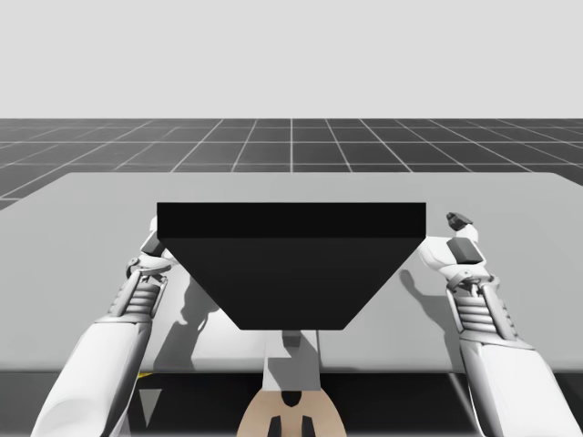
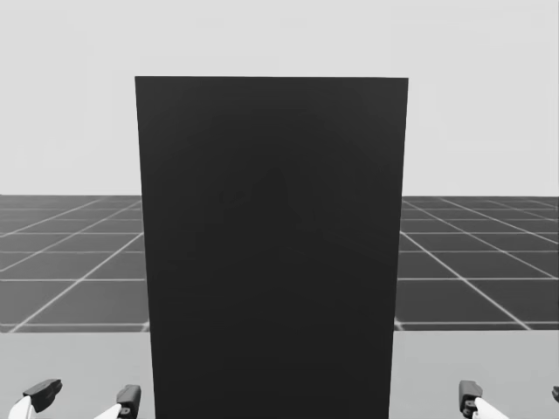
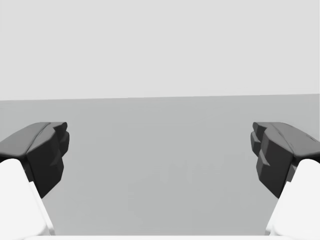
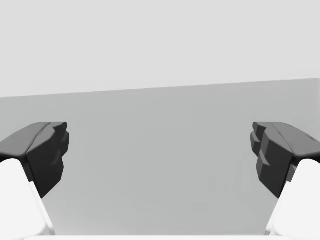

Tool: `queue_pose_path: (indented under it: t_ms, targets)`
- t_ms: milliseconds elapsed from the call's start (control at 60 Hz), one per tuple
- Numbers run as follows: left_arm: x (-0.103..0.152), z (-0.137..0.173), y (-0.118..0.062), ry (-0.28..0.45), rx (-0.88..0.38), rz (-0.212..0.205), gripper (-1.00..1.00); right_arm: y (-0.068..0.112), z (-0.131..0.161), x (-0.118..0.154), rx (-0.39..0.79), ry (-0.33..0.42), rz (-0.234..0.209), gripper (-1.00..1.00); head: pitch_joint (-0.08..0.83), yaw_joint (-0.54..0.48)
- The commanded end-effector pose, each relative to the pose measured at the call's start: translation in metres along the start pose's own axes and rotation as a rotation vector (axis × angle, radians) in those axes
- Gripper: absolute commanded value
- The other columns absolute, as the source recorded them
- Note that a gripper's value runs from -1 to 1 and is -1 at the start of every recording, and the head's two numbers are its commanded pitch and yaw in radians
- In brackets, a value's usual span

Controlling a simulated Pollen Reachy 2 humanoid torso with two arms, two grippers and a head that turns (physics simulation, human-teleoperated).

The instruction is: Reach around the screen and pick up the object behind it.

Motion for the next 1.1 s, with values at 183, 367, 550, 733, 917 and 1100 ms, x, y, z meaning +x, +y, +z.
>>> queue_pose_path:
  t_ms: [183,367,550,733,917,1100]
  targets:
    - [-0.001,-0.001,0.002,0.023,-0.003,-0.013,-1.00,0.003,0.002,-0.002,0.040,0.039,0.002,-1.00,0.011,-0.02]
    - [-0.007,0.000,0.005,0.146,-0.108,-0.037,-1.00,0.006,0.011,-0.007,0.263,0.121,-0.027,-1.00,0.017,-0.02]
    - [-0.005,0.012,-0.001,0.188,-0.325,-0.123,-1.00,0.025,0.028,-0.008,0.543,0.114,-0.023,-1.00,0.021,-0.02]
    - [-0.005,0.023,-0.010,0.207,-0.474,-0.147,-1.00,0.032,0.037,-0.010,0.683,0.118,-0.016,-1.00,0.029,-0.02]
    - [-0.007,0.031,-0.017,0.230,-0.581,-0.166,-1.00,0.042,0.048,-0.012,0.836,0.142,-0.022,-1.00,0.037,-0.02]
    - [-0.008,0.037,-0.022,0.244,-0.668,-0.169,-1.00,0.047,0.053,-0.015,0.918,0.159,-0.013,-1.00,0.047,-0.03]
